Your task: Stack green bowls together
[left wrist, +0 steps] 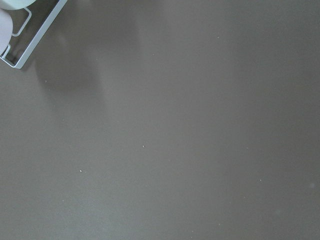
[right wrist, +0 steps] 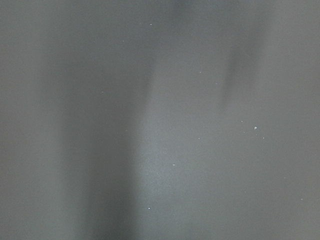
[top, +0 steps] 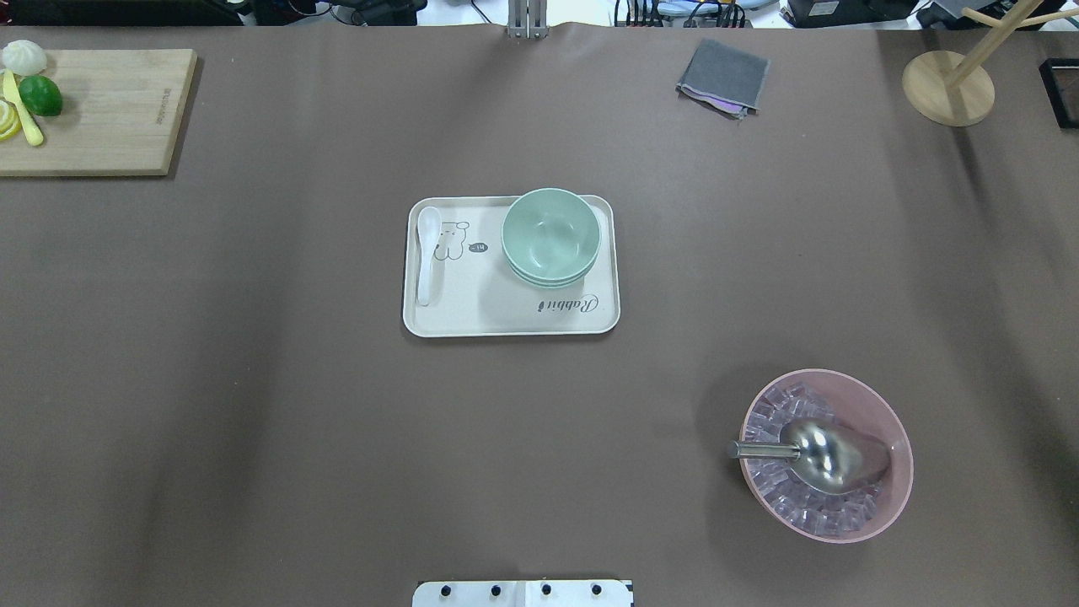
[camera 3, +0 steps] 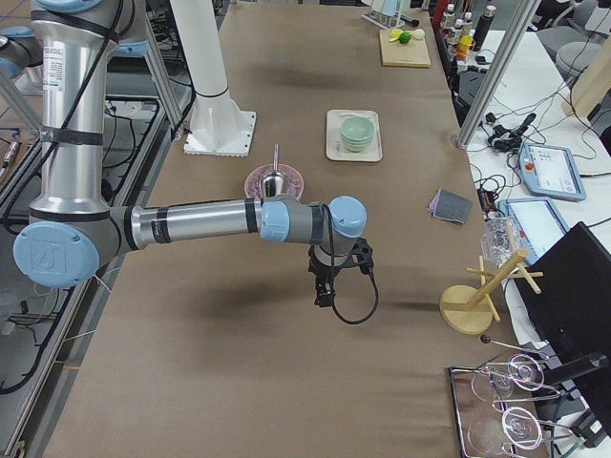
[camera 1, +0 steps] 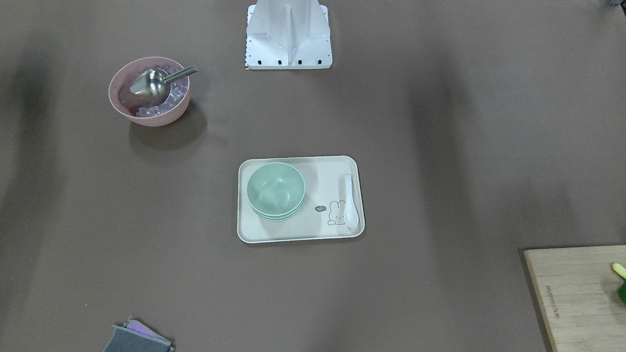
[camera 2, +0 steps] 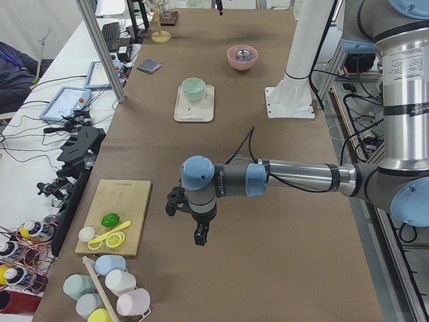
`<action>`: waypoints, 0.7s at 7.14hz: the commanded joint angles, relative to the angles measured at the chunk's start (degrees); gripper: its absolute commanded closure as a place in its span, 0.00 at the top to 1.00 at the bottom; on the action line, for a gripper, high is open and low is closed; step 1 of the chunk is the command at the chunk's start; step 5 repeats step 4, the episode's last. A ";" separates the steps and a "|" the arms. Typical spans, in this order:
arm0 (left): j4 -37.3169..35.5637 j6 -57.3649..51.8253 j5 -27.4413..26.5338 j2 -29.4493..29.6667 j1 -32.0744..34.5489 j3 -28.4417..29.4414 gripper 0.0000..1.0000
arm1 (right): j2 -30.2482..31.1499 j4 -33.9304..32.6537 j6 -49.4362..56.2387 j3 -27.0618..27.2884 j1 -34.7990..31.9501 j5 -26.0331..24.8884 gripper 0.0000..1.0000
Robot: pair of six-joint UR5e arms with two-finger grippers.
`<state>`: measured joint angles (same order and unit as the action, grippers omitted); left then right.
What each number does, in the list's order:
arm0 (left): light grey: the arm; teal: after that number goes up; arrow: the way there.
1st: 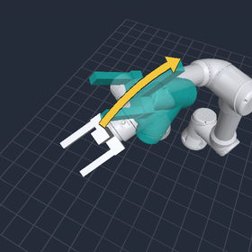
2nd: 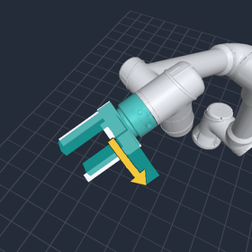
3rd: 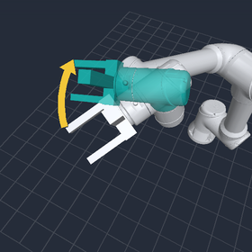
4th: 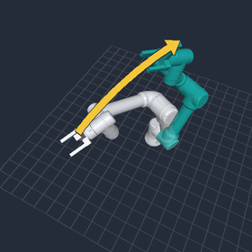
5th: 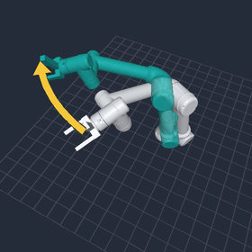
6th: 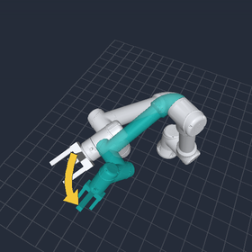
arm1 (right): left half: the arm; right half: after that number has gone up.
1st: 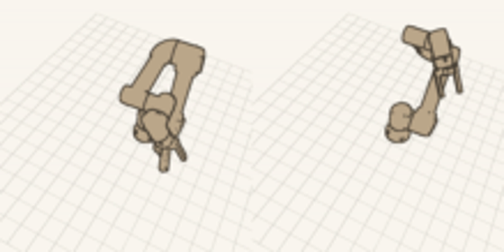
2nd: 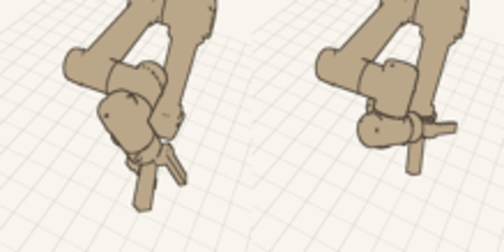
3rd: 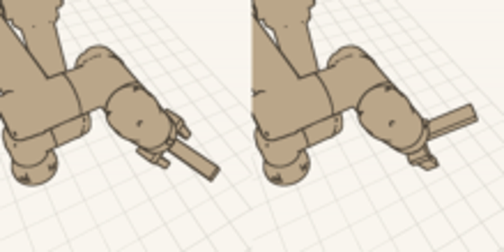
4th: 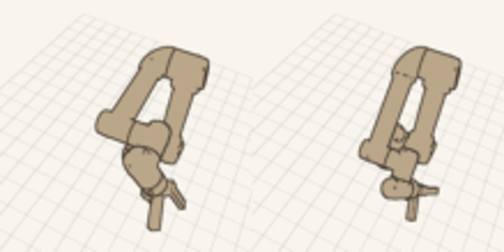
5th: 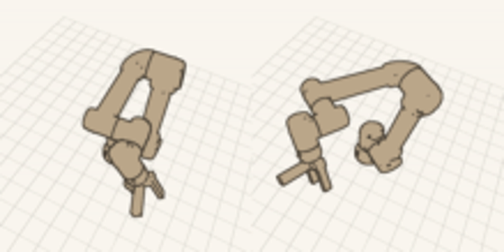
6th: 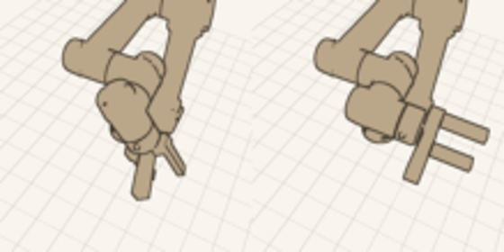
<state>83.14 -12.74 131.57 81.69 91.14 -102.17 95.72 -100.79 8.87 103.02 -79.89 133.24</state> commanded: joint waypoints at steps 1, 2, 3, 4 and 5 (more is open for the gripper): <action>0.00 0.00 0.00 0.13 0.00 -0.13 0.98 | -0.10 0.07 0.00 0.08 0.26 0.00 1.00; 0.00 0.00 0.00 0.22 0.00 -0.13 0.98 | -0.19 0.07 0.00 0.08 0.34 0.00 1.00; 0.00 0.00 0.00 0.31 0.00 -0.05 0.98 | -0.27 0.07 0.00 0.08 0.34 0.00 1.00; 0.00 0.09 0.00 0.31 0.00 -0.13 0.98 | -0.36 0.07 0.00 0.08 0.34 0.00 1.00; 0.00 0.09 0.00 0.31 0.00 -0.13 0.98 | -0.36 0.07 0.00 0.08 0.34 0.00 1.00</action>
